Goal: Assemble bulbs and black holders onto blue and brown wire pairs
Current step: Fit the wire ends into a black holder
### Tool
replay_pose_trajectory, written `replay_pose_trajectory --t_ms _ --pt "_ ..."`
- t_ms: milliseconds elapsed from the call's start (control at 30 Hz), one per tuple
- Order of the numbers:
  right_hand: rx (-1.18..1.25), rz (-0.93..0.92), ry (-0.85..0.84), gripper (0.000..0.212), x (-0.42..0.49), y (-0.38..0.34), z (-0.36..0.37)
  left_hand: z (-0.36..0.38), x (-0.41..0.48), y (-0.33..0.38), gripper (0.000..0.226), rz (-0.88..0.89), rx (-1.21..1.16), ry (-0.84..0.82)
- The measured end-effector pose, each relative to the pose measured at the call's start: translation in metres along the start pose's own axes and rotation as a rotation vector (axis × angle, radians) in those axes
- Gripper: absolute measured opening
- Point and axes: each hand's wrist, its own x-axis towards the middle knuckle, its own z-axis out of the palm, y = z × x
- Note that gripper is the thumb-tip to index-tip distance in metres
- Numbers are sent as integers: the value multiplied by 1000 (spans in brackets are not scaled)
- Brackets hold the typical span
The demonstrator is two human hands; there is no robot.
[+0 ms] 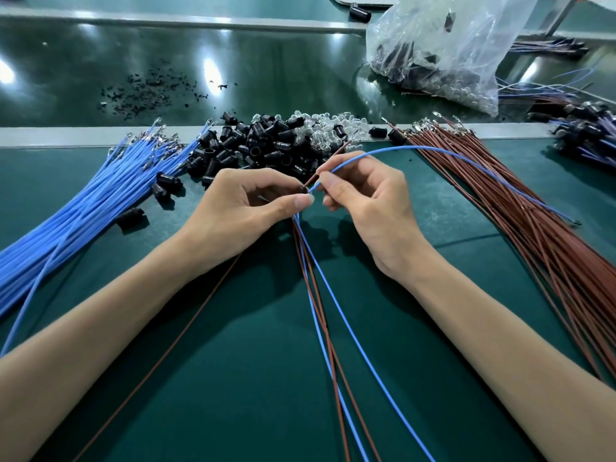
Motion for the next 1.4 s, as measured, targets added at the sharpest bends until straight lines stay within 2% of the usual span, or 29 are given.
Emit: replay_pose_trajectory --t_ms 233,500,833,1067,1400 --pt "-85 21 -65 17 -1 1 3 -1 0 0 21 23 -76 28" --pt "-28 71 36 16 1 2 0 -3 -1 -2 34 45 -139 36" --pt "34 56 -55 22 2 1 -2 -3 0 -3 23 29 -152 99" --pt "172 114 -23 10 2 0 -3 -1 0 -4 21 -4 -146 92" --pt "-41 33 63 18 2 3 -1 -4 0 -7 15 -2 -40 52"
